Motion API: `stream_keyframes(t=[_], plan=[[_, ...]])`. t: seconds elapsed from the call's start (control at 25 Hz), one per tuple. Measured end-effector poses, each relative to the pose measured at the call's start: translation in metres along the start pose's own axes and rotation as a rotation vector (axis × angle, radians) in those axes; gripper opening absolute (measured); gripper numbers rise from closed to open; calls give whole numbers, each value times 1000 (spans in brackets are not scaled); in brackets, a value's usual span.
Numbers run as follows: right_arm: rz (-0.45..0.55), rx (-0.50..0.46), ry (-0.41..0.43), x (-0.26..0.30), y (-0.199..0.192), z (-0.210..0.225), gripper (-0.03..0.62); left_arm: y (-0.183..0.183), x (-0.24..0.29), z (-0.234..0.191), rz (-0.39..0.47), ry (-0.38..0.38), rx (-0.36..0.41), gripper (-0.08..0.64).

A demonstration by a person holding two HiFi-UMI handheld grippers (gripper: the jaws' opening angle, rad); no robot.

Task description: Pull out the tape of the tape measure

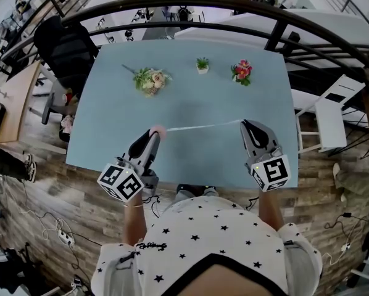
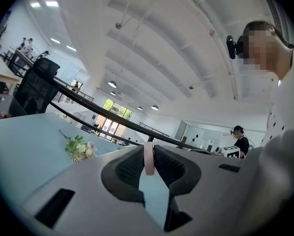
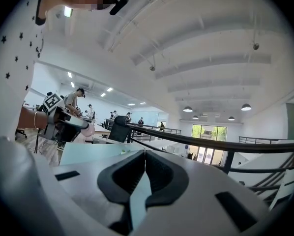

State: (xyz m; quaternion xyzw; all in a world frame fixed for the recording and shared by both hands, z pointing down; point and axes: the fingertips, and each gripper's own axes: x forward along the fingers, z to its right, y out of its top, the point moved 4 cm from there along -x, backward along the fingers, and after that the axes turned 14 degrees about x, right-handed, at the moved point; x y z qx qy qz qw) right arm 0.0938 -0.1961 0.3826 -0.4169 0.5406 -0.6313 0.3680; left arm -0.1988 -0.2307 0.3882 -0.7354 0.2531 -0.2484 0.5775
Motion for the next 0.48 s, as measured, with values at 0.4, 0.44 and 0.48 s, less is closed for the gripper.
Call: stream_keyframes(t=[0.4,0.44,0.48], plan=[[-9,-2,-11,-3,-2,1,3,-1,5,0,-7,-10,-6,86],[-8,-5,-10,-3,-2,1,3,-1,5,0,-8,-9,-7,86],[-8,-7,-9,-2,-2,1,3,-1,5,-1,-9,-8,-9,86]])
